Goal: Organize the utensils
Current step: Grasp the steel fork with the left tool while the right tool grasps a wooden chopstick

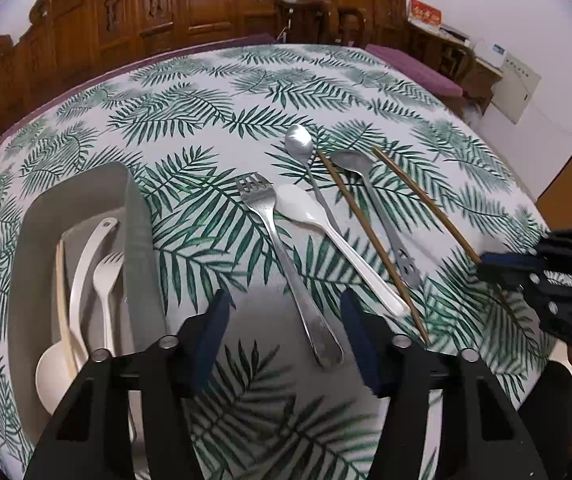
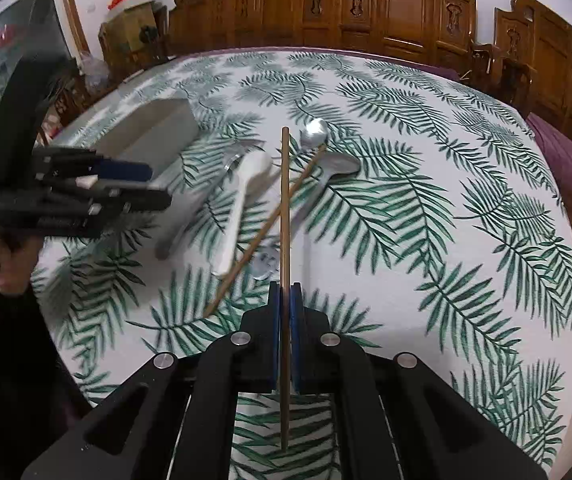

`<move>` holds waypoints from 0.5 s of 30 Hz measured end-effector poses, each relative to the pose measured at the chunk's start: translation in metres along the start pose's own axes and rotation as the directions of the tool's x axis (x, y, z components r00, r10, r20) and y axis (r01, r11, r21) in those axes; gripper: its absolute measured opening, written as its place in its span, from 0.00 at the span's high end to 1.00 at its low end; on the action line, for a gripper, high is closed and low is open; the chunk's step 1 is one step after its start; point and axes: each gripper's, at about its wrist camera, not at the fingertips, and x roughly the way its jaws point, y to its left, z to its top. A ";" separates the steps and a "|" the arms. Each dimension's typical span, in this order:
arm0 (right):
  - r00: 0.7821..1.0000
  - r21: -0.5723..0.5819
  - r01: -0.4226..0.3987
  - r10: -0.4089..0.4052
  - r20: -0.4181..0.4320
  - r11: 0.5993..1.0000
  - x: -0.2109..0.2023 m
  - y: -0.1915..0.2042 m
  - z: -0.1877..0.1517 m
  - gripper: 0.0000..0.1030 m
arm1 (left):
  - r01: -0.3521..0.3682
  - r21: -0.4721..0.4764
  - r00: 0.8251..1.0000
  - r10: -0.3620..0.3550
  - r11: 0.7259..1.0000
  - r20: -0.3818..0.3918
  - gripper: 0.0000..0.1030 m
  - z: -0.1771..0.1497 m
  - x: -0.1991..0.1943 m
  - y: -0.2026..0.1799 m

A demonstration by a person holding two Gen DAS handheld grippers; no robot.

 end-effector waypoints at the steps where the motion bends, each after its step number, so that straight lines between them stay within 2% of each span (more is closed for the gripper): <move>1: 1.000 0.009 -0.002 0.002 0.000 1.000 0.001 -0.003 0.000 0.94 | 0.002 -0.004 1.000 -0.002 1.000 -0.003 0.55 0.002 0.003 0.001; 8: 1.000 0.027 0.002 -0.002 -0.007 1.000 0.002 -0.007 -0.004 0.94 | -0.001 -0.062 0.999 -0.001 0.998 -0.037 0.70 0.025 0.031 0.008; 13: 1.000 0.030 -0.007 0.008 -0.021 1.000 0.007 -0.006 -0.005 0.94 | -0.025 -0.079 0.996 0.018 0.997 -0.084 0.73 0.032 0.051 0.012; 15: 1.000 0.028 -0.005 0.006 -0.030 1.000 0.009 -0.005 -0.007 0.94 | -0.035 -0.067 0.997 0.030 0.997 -0.074 0.76 0.033 0.053 0.010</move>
